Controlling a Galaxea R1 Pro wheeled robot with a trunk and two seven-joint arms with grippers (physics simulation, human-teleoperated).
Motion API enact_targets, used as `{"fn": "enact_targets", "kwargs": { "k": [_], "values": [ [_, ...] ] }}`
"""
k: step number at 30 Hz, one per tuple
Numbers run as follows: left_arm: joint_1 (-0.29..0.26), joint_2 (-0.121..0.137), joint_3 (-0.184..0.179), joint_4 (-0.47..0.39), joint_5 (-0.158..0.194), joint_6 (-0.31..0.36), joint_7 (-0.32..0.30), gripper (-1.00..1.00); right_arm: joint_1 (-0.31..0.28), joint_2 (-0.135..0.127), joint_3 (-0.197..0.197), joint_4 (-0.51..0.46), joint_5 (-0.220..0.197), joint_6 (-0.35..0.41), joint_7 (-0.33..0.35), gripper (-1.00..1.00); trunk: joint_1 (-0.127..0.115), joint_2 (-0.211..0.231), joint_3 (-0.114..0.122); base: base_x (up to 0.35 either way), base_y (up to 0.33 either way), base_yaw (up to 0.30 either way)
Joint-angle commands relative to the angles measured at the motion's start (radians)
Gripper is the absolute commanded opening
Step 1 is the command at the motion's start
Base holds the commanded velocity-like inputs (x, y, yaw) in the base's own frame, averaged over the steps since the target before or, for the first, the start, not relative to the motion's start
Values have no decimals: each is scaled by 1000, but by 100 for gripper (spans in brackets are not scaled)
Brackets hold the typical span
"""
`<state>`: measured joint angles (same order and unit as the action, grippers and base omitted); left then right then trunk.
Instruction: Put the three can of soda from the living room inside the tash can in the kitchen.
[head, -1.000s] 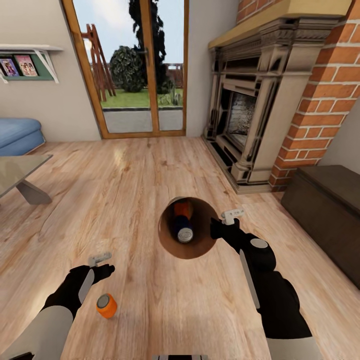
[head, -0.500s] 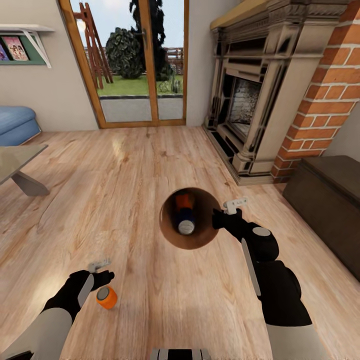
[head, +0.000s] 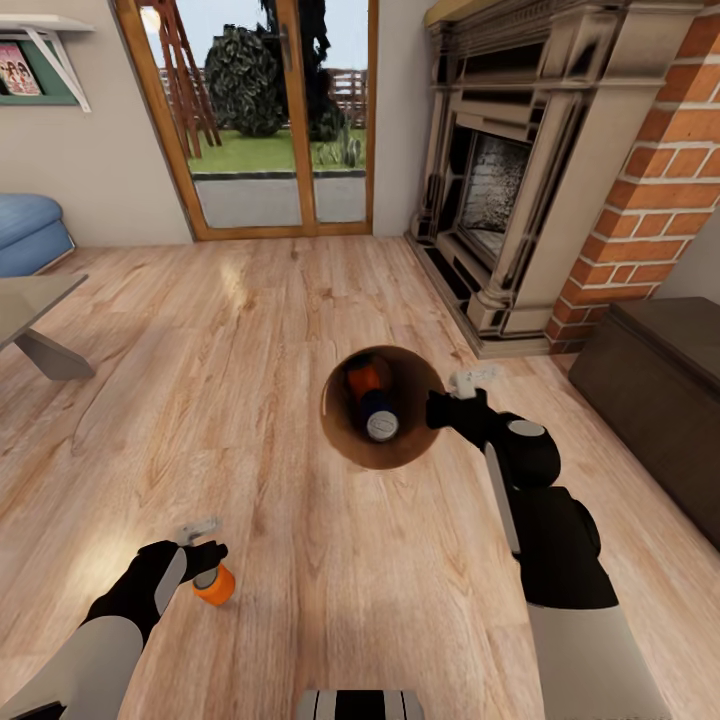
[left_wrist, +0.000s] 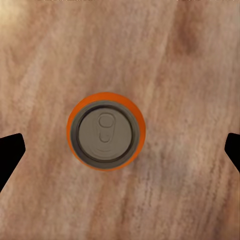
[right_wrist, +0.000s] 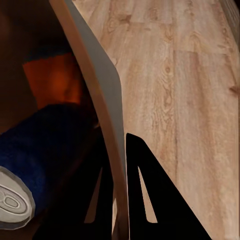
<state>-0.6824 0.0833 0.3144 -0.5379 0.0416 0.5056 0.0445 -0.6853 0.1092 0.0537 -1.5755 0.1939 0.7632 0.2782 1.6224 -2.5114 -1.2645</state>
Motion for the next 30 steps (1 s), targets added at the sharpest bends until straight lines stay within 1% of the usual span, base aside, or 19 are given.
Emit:
{"fn": "enact_targets", "kwargs": {
  "k": [1, 6, 16, 28, 30],
  "values": [
    [0, 0, 0, 0, 0, -1, 0, 100, -4, 0, 0, -6, -18, 2, 7, -100, 0, 0, 0, 0, 0, 0],
    [0, 0, 0, 0, 1, -5, -2, 100, -17, 4, 9, -6, -18, 4, 7, -100, 0, 0, 0, 52, 2, 0],
    [0, 0, 0, 0, 1, 0, -5, 100, -18, 6, 27, -6, -18, 4, 7, -100, 0, 0, 0, 215, 118, 0],
    [0, -1, 0, 0, 3, -4, 0, 100, -17, 3, 29, -6, -18, 4, 7, -100, 0, 0, 0, 20, 15, 0],
    [0, -1, 0, 0, 2, -4, 0, 100, -17, 3, 29, -6, -18, 5, 7, -100, 1, -1, -8, 1, 0, 0]
  ]
}}
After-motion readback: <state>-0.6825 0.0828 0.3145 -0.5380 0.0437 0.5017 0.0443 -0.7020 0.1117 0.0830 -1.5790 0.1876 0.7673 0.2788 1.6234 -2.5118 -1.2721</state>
